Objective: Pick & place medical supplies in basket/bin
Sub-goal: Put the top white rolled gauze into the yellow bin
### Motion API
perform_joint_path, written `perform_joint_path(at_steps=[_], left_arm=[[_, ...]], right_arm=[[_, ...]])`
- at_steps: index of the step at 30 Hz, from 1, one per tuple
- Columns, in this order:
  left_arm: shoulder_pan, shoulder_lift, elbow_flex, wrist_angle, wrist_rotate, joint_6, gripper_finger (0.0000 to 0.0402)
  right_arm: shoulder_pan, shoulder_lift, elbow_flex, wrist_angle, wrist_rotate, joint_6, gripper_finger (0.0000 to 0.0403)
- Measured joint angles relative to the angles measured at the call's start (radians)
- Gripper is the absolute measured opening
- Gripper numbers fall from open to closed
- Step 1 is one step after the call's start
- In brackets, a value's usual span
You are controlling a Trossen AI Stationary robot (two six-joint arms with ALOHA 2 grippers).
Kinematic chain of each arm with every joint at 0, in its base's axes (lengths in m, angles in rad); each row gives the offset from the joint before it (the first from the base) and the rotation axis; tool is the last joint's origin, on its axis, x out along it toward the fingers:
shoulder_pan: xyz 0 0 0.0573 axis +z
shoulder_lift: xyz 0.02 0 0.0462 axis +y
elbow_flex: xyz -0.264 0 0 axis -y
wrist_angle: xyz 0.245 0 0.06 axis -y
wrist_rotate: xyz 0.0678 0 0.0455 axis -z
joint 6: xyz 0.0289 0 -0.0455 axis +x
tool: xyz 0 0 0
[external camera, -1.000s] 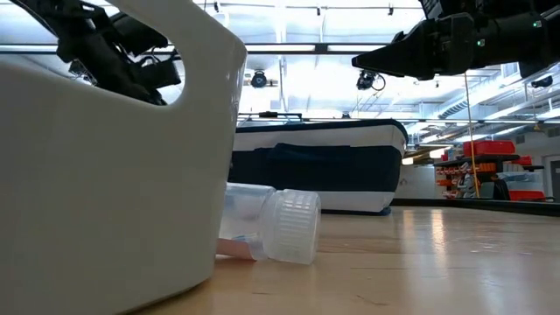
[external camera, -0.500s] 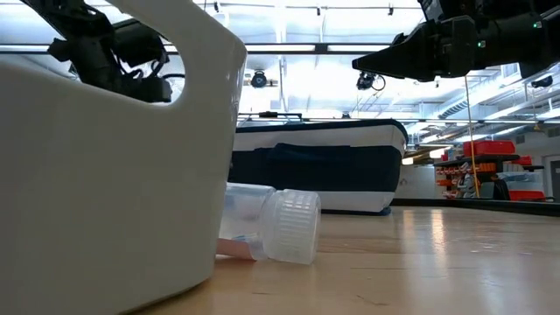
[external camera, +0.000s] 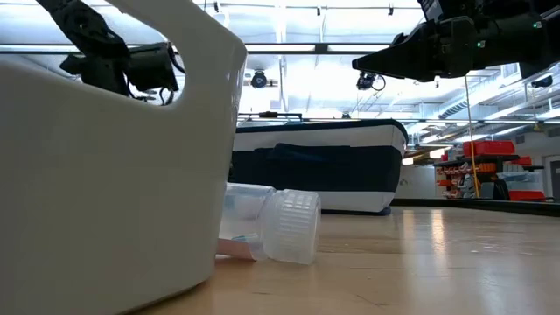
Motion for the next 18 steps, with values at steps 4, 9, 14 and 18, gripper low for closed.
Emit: perform_joint_path(at_steps=[4,9,14,18], left_arm=[[0.0,0.048,0.0,0.016,-0.02,0.0,0.0288],[0.0,0.087,0.0,0.04,-0.048,-0.001,0.0287],[0.0,0.096,0.002,0.039,-0.05,-0.026,0.0267],[-0.001,0.097,0.0,0.036,-0.044,-0.08,0.0228]], right_arm=[[0.0,0.0,0.0,0.0,0.0,0.0,0.0172],[0.0,0.0,0.0,0.0,0.0,0.002,0.0172],[0.0,0.0,0.0,0.0,-0.001,0.002,0.0172],[0.0,0.0,0.0,0.0,-0.001,0.002,0.0172]])
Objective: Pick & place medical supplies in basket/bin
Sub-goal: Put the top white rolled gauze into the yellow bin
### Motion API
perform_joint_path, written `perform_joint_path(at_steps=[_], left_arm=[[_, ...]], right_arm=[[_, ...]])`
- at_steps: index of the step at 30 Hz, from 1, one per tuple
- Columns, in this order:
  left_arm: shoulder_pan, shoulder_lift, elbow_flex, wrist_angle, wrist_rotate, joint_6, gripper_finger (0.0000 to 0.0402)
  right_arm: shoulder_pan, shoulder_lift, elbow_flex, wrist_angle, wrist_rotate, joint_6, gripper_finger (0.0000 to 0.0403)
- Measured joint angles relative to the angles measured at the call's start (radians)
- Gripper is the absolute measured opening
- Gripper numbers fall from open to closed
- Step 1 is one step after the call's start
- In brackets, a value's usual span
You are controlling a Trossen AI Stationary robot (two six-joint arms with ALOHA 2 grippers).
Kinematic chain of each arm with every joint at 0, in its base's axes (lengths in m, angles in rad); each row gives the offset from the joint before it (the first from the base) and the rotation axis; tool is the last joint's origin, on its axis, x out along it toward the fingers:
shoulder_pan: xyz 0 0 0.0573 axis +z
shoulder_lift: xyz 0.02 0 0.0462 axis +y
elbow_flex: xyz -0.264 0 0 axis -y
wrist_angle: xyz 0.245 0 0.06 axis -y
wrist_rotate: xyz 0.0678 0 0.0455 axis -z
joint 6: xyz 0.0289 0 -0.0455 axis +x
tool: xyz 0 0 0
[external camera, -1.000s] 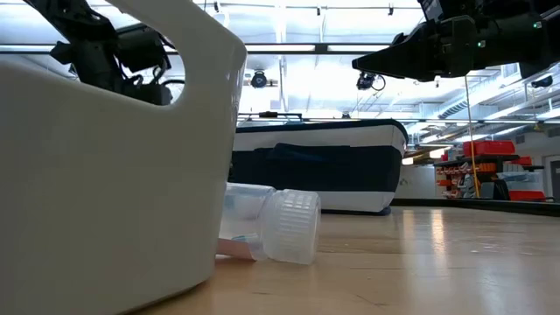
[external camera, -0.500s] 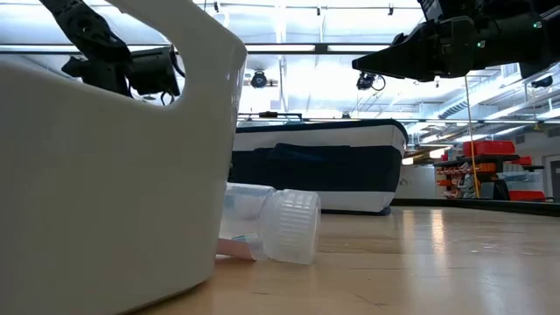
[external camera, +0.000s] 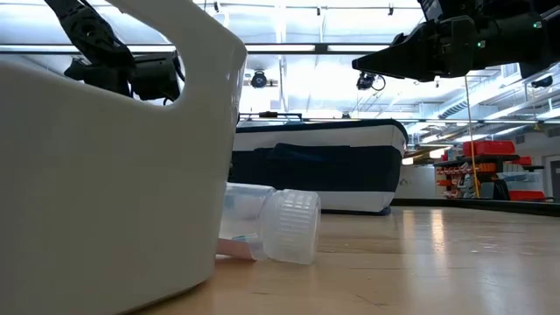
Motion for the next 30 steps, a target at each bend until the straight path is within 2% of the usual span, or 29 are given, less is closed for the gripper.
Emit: perform_joint_path(at_steps=[11,16,24,27,30], left_arm=[[-0.002,0.002,0.005,0.018,0.021,-0.072,0.0043],[0.008,0.003,0.042,0.019,0.052,-0.198,0.0043],[-0.014,-0.026,0.053,0.132,0.256,-0.206,0.0043],[-0.046,-0.062,0.03,0.29,0.301,-0.178,0.0043],[-0.077,-0.092,-0.034,0.526,0.357,-0.176,0.0043]], right_arm=[[0.0,0.0,0.0,0.0,-0.001,0.0,0.0172],[0.0,0.0,0.0,0.0,-0.001,0.0,0.0172],[0.0,0.0,0.0,0.0,-0.006,0.005,0.0172],[0.0,0.0,0.0,-0.003,-0.006,0.008,0.0172],[0.0,0.0,0.0,-0.011,-0.005,0.009,0.0172]])
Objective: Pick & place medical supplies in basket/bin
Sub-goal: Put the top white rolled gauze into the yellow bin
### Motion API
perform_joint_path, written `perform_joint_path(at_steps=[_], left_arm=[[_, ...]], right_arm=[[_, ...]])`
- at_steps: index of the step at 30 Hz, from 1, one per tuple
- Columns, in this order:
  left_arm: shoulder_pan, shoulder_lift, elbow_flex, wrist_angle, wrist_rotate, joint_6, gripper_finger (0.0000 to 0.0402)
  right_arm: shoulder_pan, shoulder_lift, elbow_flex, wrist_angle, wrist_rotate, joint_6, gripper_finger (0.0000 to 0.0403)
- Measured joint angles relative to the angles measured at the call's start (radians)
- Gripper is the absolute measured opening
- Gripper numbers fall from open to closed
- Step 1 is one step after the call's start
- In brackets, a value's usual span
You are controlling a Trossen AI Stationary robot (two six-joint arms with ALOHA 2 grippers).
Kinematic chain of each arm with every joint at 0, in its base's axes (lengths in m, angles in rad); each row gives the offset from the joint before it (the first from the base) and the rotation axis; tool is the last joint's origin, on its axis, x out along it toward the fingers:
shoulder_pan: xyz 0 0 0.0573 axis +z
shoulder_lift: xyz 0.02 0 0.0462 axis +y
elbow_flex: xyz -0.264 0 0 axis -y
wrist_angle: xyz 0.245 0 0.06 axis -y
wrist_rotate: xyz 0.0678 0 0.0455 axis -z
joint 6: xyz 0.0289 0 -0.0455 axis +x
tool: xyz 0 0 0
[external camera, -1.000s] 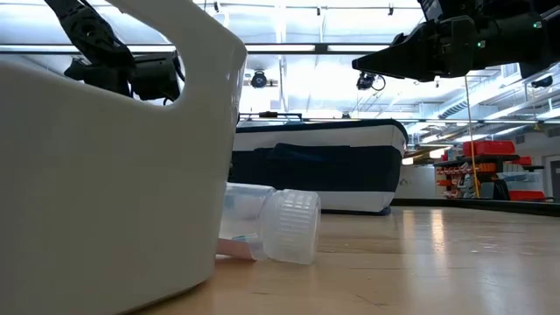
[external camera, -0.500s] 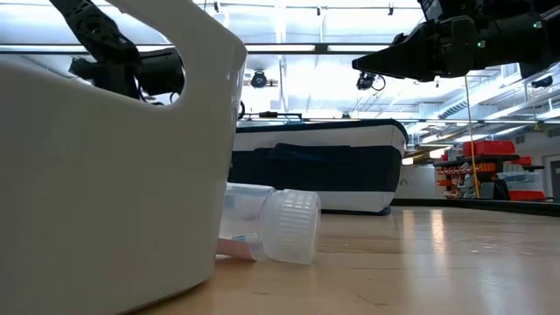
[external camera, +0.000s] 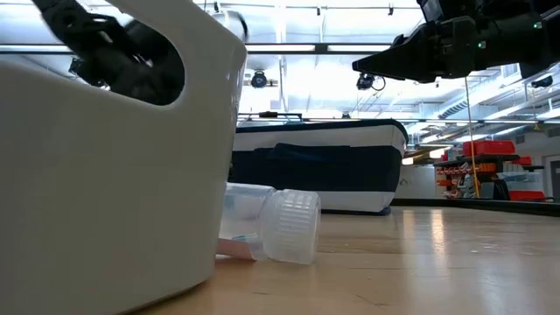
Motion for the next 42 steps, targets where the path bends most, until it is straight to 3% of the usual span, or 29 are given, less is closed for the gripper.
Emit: perform_joint_path(at_steps=[8,13,21,32,36,42], left_arm=[[-0.02,-0.013,-0.22,0.784,0.071,-0.113,0.0043],[-0.02,-0.013,-0.346,1.064,-0.133,-0.168,0.0043],[-0.02,-0.013,-0.379,1.083,-0.528,-0.166,0.0043],[0.027,-0.013,-0.379,1.083,-1.266,-0.22,0.0043],[0.094,-0.013,-0.37,1.031,-1.316,-0.223,0.0043],[0.216,-0.013,-0.331,0.735,-1.195,-0.401,0.0043]], right_arm=[[0.0,0.0,0.0,-0.004,0.001,0.01,0.0172],[0.0,0.0,0.0,-0.004,0.002,0.009,0.0172],[-0.002,0.0,0.0,0.004,0.006,0.001,0.0172],[-0.027,0.0,0.0,0.009,0.005,0.008,0.0172],[-0.027,0.0,0.0,0.012,0.005,0.009,0.0172],[-0.027,0.0,0.0,0.013,0.004,0.01,0.0172]])
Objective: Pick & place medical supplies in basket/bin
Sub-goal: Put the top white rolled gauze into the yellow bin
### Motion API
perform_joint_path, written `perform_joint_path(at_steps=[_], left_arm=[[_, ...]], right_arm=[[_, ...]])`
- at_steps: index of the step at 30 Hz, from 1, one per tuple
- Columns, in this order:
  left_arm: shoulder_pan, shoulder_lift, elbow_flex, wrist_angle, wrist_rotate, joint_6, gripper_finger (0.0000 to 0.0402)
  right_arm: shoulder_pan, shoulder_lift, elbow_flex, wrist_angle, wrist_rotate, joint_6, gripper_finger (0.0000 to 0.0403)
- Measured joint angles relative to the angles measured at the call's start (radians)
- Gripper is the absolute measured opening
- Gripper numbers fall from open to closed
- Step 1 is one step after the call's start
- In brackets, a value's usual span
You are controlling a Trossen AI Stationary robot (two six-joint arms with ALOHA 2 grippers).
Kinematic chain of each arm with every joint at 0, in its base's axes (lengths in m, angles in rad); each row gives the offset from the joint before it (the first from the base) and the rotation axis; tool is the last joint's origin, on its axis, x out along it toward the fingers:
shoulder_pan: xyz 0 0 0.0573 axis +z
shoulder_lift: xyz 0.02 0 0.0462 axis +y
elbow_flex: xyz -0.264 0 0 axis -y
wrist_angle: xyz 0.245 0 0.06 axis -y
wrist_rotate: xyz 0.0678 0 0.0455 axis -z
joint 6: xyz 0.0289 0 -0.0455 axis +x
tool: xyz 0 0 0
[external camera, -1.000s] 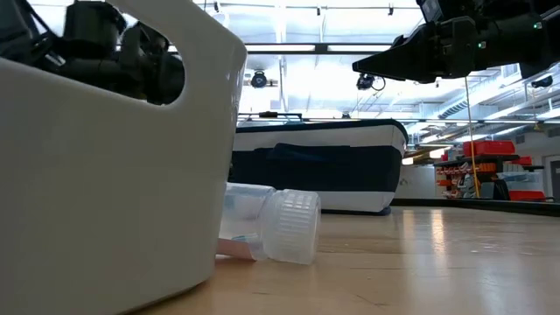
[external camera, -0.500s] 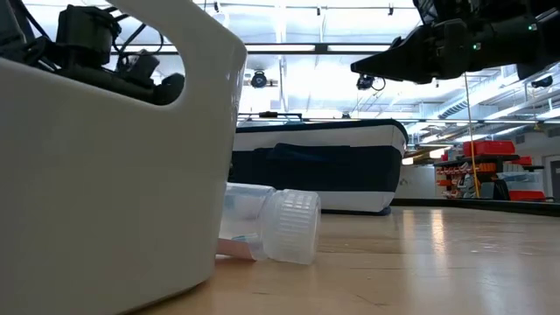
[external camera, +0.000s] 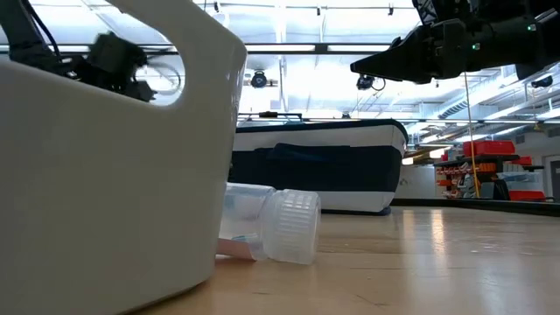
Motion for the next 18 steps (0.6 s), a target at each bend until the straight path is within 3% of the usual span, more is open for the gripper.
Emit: perform_joint_path(at_steps=[6,18], left_arm=[[0.125,0.0,0.031,-0.21,0.137,-0.114,0.0043],[0.237,0.0,0.036,-0.325,0.239,-0.192,0.0047]], right_arm=[[0.0,0.0,0.0,0.0,-0.001,0.0,0.0172],[0.0,0.0,0.0,-0.001,-0.004,0.019,0.0172]])
